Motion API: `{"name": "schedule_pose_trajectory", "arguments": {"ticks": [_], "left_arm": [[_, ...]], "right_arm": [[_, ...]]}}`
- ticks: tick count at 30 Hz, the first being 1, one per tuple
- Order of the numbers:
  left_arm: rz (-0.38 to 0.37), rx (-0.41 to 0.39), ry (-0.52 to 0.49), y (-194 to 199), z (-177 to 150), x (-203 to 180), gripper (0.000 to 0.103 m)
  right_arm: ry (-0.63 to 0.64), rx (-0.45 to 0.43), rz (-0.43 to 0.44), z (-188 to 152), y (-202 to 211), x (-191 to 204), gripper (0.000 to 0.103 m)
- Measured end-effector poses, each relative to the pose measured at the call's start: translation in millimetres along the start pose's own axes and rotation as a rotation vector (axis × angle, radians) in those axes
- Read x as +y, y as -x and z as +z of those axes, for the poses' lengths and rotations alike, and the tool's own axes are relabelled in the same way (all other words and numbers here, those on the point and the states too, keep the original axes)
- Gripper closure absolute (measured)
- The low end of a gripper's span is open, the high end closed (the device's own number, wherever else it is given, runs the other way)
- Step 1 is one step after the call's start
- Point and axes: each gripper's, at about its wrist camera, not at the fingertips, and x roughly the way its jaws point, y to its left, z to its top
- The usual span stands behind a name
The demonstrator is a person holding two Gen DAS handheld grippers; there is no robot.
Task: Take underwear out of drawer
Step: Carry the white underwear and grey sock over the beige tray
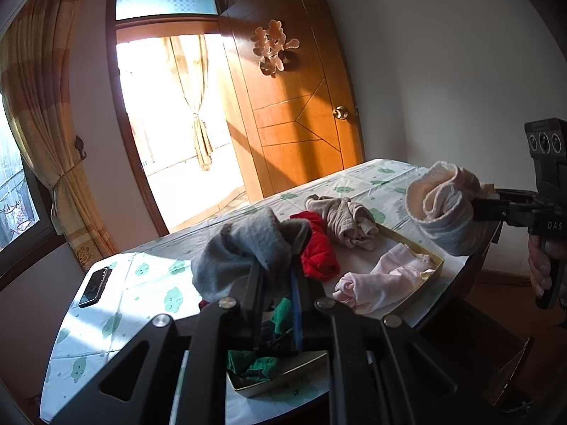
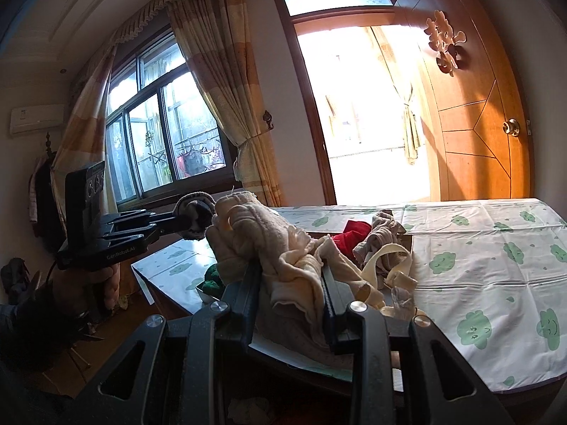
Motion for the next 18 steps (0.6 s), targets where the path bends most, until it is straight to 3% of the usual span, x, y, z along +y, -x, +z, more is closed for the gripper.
{"name": "schedule_pose_trajectory", "arguments": {"ticks": [18], "left_arm": [[0.023,0.077,-0.013,-46.4,3.2,6.8,0.092]], "right_arm": [[-0.036,0.047,-0.050,17.9,-41.3,-24.1,0.070]]}}
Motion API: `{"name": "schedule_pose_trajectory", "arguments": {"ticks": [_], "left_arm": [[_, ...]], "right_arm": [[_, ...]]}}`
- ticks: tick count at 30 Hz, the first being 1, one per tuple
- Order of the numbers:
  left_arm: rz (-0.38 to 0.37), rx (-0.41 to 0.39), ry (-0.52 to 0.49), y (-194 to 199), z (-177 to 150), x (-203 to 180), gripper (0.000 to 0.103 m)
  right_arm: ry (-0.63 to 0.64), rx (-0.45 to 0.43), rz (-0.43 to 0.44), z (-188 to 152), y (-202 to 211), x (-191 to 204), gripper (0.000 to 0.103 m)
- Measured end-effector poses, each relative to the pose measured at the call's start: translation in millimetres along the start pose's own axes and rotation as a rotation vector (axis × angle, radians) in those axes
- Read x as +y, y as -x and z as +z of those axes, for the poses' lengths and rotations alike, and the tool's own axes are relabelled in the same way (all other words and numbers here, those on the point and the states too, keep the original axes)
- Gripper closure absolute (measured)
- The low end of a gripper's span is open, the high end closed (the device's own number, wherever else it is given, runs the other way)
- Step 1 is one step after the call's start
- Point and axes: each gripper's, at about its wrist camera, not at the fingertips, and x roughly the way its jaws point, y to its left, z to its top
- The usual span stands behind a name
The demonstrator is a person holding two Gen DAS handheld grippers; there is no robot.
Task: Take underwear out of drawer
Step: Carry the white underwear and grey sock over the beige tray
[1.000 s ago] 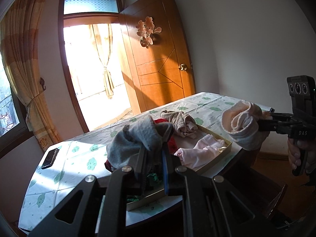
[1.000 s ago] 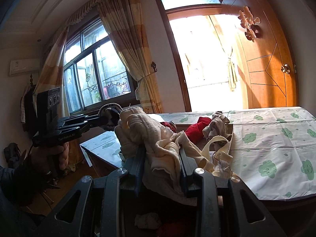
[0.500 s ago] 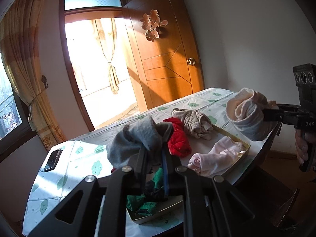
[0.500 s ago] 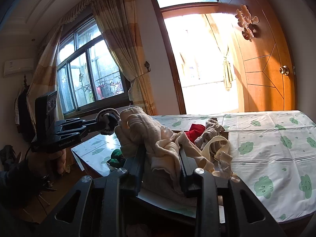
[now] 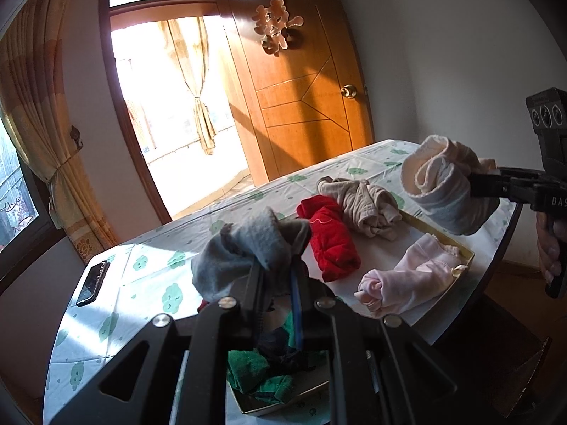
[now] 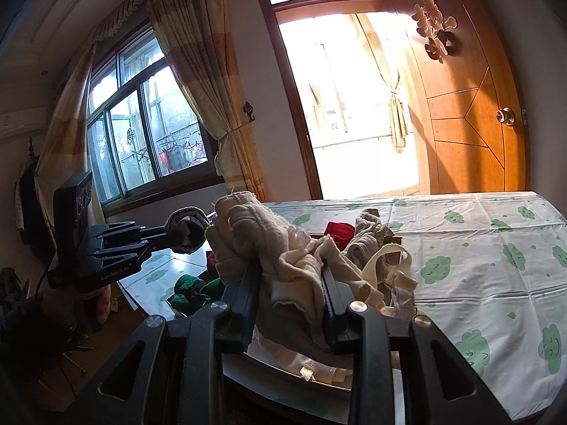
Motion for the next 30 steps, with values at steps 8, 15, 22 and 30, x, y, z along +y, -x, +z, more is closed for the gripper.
{"name": "schedule_pose_trajectory", "arguments": {"ticks": [8,15,22,30], "left_arm": [[0.015,0.019,-0.008,-15.4,4.4,3.2,0.092],[0.033,0.038,-0.012,-30.0,2.5,6.3,0.092],[0.028,0.077,-0.002,-44.2,-2.7,8.9,0.092],[0.032,0.104,-0.004,-56.8,-6.6,10.2,0.092]], "right_arm": [[-0.008,0.028,-0.025,3.9,-17.7,-4.7,0.070],[-0.010,0.050,-0.046,7.1,-30.3,-9.5,0.070],[-0.015,0.073,-0.063,9.2,-40.7,-14.2,0.070],[-0.011,0.096,-0.073,9.3,-53.3,-13.8,0.070]]}}
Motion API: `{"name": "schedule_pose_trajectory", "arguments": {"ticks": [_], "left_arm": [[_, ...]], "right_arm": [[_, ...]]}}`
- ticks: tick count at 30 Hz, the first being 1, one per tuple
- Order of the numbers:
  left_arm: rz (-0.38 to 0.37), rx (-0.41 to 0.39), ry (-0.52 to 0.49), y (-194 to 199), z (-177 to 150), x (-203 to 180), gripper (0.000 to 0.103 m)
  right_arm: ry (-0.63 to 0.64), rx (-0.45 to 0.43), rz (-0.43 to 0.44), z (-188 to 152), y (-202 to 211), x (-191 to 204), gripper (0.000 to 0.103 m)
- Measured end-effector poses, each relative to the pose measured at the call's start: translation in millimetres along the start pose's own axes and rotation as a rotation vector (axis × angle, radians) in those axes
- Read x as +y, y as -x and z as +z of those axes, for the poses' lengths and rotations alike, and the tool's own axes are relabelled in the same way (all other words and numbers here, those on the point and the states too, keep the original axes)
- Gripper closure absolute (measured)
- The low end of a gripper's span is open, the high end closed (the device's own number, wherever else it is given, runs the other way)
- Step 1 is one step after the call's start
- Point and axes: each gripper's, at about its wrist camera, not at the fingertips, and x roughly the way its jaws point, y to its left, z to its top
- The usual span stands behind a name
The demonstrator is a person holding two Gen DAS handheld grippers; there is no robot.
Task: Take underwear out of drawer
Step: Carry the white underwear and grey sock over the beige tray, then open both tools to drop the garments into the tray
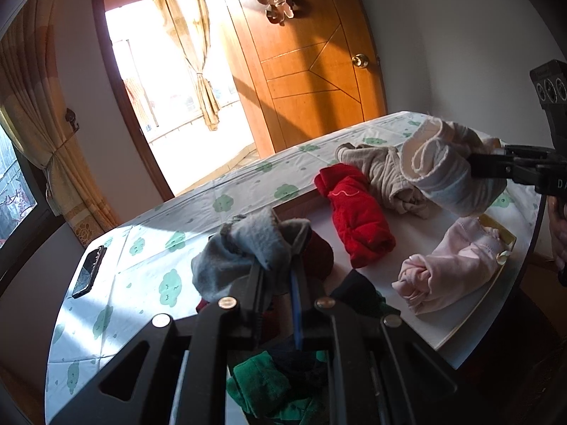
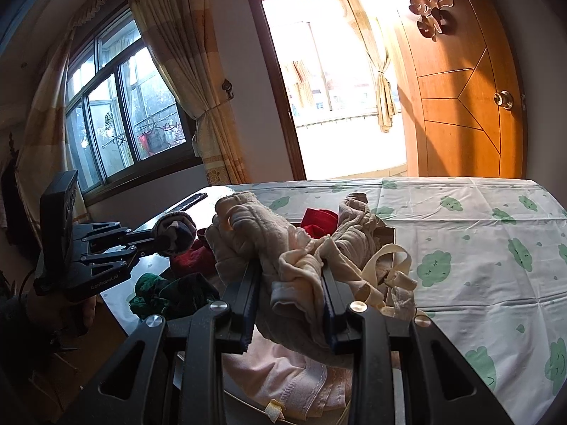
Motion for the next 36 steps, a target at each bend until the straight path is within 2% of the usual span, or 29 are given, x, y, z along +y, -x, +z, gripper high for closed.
{"name": "schedule_pose_trajectory", "arguments": {"ticks": [14,24,28,31,36], "left_arm": [[-0.004,0.056,-0.010,-22.8,-6.5,-0.5,0.092],[-0.014,0.113,-0.038,-38.7,-17.7,-11.6,0.092],[-0.015,0.118,-0.035,-40.0,-20.3,-14.3,0.091],[-0.012,0.122,-0.033,-41.4,-21.5,-14.4,0.086],[-0.012,0.121,-0.025,-40.9,-23.8,-13.3,0.085]], "right_arm": [[0.022,0.067,-0.024,-1.4,-26.8,7.6,0.070],[0.030,0.151,-0.091,-12.0,-42.3,4.9,0.069],[0.022,0.177,-0.087,-17.7,-46.9,2.1,0.067],[0.017,0.174,-0.085,-18.3,-45.9,2.3,0.066],[0.016,0.172,-0.076,-18.7,-43.8,4.1,0.060]]}}
